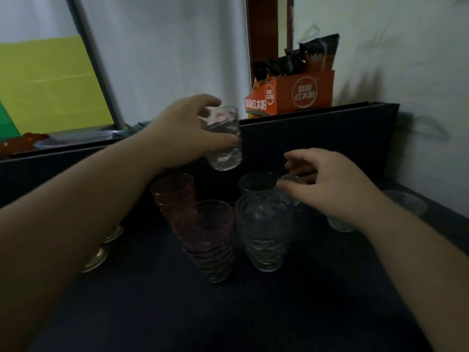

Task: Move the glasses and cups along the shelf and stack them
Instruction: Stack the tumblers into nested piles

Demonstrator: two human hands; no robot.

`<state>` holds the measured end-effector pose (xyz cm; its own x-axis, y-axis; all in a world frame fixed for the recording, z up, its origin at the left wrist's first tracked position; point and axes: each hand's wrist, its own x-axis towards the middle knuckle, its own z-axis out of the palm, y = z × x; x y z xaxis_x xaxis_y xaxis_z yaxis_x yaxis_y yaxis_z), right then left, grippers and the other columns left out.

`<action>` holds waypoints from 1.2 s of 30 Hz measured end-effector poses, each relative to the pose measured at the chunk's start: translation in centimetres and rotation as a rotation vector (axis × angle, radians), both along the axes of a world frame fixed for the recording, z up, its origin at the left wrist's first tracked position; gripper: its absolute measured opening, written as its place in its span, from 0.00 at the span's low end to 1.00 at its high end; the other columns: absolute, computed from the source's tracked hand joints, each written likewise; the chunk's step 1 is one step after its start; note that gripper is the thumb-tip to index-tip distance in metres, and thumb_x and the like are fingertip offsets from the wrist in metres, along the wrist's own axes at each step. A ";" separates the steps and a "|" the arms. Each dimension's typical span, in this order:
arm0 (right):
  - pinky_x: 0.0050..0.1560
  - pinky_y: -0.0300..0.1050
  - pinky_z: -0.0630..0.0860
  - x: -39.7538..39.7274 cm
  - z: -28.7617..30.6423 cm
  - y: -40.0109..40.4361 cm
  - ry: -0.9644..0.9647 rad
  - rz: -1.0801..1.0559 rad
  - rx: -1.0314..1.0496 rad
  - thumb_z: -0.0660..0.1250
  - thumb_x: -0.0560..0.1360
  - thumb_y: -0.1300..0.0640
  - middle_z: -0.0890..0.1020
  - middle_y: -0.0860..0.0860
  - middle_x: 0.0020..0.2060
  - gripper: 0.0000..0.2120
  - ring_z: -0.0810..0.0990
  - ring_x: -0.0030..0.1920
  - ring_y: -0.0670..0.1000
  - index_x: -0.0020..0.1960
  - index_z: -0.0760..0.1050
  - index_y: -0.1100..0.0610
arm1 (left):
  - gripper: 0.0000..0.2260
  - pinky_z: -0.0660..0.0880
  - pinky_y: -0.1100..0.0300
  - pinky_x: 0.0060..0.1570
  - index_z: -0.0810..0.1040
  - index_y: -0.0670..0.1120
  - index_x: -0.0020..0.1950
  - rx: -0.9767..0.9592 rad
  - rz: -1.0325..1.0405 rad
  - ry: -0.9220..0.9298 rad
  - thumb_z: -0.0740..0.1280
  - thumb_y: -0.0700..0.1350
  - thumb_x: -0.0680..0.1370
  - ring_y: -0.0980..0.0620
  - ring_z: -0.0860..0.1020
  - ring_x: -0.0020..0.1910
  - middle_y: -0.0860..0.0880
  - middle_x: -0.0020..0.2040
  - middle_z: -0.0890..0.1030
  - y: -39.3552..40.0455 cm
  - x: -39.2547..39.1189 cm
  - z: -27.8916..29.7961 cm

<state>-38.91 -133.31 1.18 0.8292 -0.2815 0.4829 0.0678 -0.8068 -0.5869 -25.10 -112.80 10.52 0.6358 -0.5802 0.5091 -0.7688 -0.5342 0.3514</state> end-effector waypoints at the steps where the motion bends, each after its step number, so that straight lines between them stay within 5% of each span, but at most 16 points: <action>1: 0.48 0.28 0.71 0.0 -0.5 -0.2 -0.021 -0.010 0.009 0.75 0.70 0.45 0.77 0.36 0.51 0.30 0.76 0.50 0.34 0.70 0.73 0.48 | 0.33 0.69 0.65 0.48 0.71 0.53 0.69 0.036 -0.033 0.013 0.76 0.59 0.67 0.57 0.78 0.49 0.54 0.56 0.77 -1.5 0.2 -0.1; 4: 0.48 0.28 0.71 -0.3 -1.5 -0.6 -0.062 -0.020 0.066 0.75 0.70 0.45 0.77 0.36 0.50 0.29 0.77 0.50 0.34 0.69 0.74 0.47 | 0.30 0.72 0.72 0.42 0.70 0.56 0.69 0.149 -0.127 0.085 0.75 0.55 0.69 0.63 0.77 0.46 0.56 0.53 0.77 -5.2 0.2 -0.7; 7: 0.50 0.30 0.74 -0.8 -2.1 -1.0 -0.079 0.013 0.129 0.74 0.70 0.46 0.79 0.38 0.51 0.27 0.79 0.50 0.36 0.67 0.75 0.47 | 0.36 0.75 0.60 0.54 0.65 0.55 0.73 0.282 -0.154 0.138 0.75 0.57 0.68 0.54 0.77 0.55 0.50 0.62 0.75 -7.2 1.1 -2.2; 20: 0.48 0.34 0.77 -1.3 -2.1 0.0 -0.018 0.196 0.373 0.70 0.74 0.44 0.84 0.42 0.48 0.17 0.81 0.49 0.38 0.62 0.78 0.45 | 0.41 0.70 0.58 0.61 0.63 0.56 0.75 0.581 -0.129 0.207 0.75 0.63 0.66 0.53 0.73 0.62 0.49 0.68 0.73 -7.2 2.8 -5.4; 24: 0.52 0.37 0.77 -1.5 -2.1 0.5 0.041 0.276 0.388 0.66 0.67 0.31 0.83 0.41 0.51 0.27 0.81 0.51 0.39 0.62 0.78 0.42 | 0.37 0.68 0.59 0.63 0.66 0.58 0.73 0.458 -0.079 0.251 0.70 0.67 0.67 0.56 0.74 0.62 0.53 0.68 0.73 -4.3 1.2 -4.2; 30: 0.62 0.38 0.72 -2.0 -2.6 1.6 0.231 0.366 0.188 0.73 0.52 0.23 0.74 0.33 0.64 0.53 0.73 0.63 0.32 0.73 0.63 0.35 | 0.29 0.73 0.63 0.56 0.78 0.60 0.62 -0.145 -0.123 0.329 0.69 0.71 0.65 0.66 0.78 0.54 0.62 0.54 0.82 3.7 -4.7 -6.0; 33: 0.64 0.38 0.71 -1.8 -2.9 2.1 0.247 0.339 0.138 0.76 0.49 0.25 0.74 0.32 0.63 0.58 0.73 0.63 0.32 0.75 0.59 0.35 | 0.40 0.72 0.62 0.60 0.72 0.60 0.67 -0.279 -0.142 0.348 0.73 0.70 0.58 0.63 0.75 0.62 0.58 0.62 0.78 6.0 -7.1 -9.4; 36: 0.66 0.42 0.72 -1.3 -3.0 2.3 0.235 0.317 0.206 0.79 0.50 0.29 0.76 0.35 0.62 0.58 0.75 0.62 0.34 0.75 0.60 0.37 | 0.45 0.69 0.60 0.65 0.62 0.63 0.73 -0.222 -0.068 0.179 0.74 0.70 0.59 0.63 0.68 0.68 0.59 0.69 0.68 6.4 -7.5 -12.3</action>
